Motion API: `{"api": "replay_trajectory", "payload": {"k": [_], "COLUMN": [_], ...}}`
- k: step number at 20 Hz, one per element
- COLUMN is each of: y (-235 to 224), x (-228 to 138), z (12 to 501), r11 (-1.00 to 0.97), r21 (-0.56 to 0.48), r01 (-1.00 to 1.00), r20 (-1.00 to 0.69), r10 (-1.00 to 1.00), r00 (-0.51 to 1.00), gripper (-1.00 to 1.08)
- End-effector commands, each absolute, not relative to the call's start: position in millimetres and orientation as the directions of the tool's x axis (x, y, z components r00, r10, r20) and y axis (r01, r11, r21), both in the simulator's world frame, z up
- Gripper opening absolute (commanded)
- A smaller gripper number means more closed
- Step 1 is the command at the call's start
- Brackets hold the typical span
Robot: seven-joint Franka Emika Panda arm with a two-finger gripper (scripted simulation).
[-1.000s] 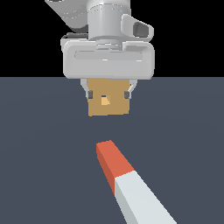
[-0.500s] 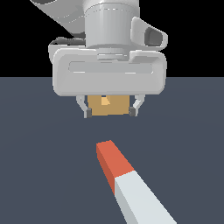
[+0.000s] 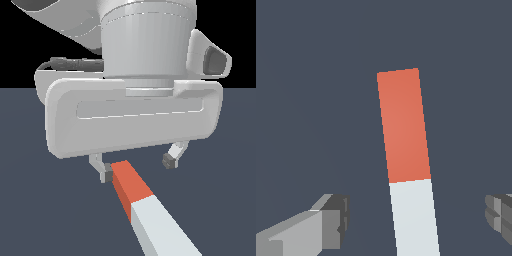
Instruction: Insert the peg into the horizontal hole in a box.
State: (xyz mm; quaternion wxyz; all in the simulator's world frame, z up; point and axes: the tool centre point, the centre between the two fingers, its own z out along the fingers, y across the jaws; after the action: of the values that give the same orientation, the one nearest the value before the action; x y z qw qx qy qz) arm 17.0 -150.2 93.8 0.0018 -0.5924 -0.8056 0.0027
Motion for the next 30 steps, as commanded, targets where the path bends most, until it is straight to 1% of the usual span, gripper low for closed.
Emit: {"api": "replay_trajectory", "payload": {"k": [1, 10, 20, 30], "y": [-164, -194, -198, -198], "x": [23, 39, 41, 41], "z": [87, 72, 67, 23], "r11": [0.330, 0.395, 0.403, 0.405], "r21": [-0.004, 0.000, 0.000, 0.000], "r01": [0.944, 0.919, 0.915, 0.914], "r20": [0.000, 0.000, 0.000, 0.000], "r10": [0.944, 0.919, 0.915, 0.914], "r00": [-0.330, -0.395, -0.403, -0.405], "gripper": [1.00, 1.00, 1.00, 1.00]}}
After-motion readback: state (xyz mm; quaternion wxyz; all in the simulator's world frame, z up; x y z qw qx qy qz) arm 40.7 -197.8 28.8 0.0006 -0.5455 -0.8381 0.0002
